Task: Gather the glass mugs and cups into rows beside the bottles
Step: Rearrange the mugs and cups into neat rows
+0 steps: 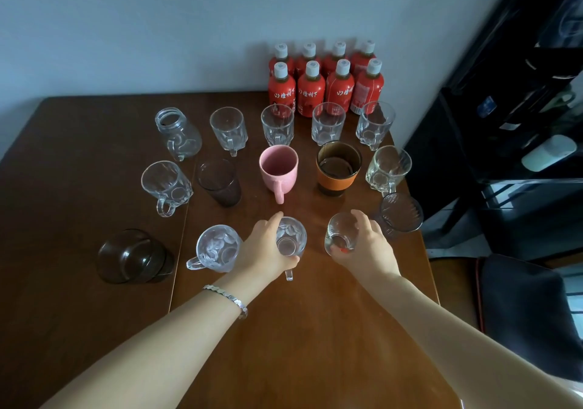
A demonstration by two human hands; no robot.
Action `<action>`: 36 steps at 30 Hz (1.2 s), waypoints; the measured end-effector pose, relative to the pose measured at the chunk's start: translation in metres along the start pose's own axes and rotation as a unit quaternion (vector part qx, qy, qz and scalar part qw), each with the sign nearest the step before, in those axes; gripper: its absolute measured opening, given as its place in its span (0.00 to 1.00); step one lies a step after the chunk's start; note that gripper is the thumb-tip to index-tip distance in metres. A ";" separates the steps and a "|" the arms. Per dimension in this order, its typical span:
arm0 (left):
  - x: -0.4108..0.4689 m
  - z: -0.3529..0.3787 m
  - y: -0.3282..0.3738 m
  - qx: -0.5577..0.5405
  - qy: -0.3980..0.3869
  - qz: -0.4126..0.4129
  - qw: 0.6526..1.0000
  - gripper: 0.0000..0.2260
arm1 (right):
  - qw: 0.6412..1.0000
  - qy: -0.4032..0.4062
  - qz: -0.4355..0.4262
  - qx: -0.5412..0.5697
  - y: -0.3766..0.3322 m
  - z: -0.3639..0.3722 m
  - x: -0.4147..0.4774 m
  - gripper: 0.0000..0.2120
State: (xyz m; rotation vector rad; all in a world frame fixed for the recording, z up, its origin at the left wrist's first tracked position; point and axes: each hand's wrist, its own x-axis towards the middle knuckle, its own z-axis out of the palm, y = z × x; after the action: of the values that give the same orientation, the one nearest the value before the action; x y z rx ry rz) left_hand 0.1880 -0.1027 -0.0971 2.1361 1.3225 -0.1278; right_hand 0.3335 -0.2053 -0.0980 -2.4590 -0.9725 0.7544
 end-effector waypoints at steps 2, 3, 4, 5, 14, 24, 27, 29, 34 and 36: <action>0.003 0.001 0.001 -0.006 -0.003 0.000 1.000 0.40 | 1.000 0.000 0.005 0.002 -0.001 0.000 0.001 0.38; 0.004 0.001 0.002 -0.006 -0.004 0.001 1.000 0.40 | 1.000 -0.001 0.006 0.001 -0.002 0.000 0.001 0.38; 0.005 0.001 0.003 -0.005 -0.005 0.001 1.000 0.40 | 1.000 -0.003 0.007 -0.001 -0.003 0.000 0.001 0.38; 0.005 0.001 0.003 -0.005 -0.005 0.002 1.000 0.40 | 1.000 -0.003 0.008 -0.003 -0.003 0.001 0.001 0.38; 0.006 -0.004 0.017 0.129 -0.046 -0.001 0.991 0.44 | 0.995 -0.006 -0.050 -0.091 -0.002 -0.044 -0.010 0.43; 0.009 0.014 0.084 0.070 -0.046 0.148 0.985 0.40 | 0.992 -0.023 0.085 -0.089 0.039 -0.073 0.038 0.53; 0.017 0.018 0.092 0.060 -0.055 0.109 0.991 0.40 | 0.996 0.019 0.062 -0.067 0.045 -0.071 0.039 0.45; 0.021 0.020 0.093 0.052 -0.067 0.089 0.992 0.39 | 0.996 0.025 0.063 -0.061 0.053 -0.073 0.033 0.42; 0.023 0.027 0.092 0.031 -0.067 0.078 0.994 0.37 | 0.995 0.016 0.068 -0.074 0.076 -0.074 0.012 0.43; 0.023 0.027 0.092 0.022 -0.064 0.078 0.995 0.37 | 0.995 0.020 0.069 -0.068 0.079 -0.072 0.009 0.42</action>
State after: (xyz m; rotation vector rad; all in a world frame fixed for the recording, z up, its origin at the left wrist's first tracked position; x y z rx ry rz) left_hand 0.2829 -0.1282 -0.0869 2.2199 1.0852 -0.2284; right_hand 0.4230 -0.2641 -0.0865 -2.6721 -0.8724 0.7008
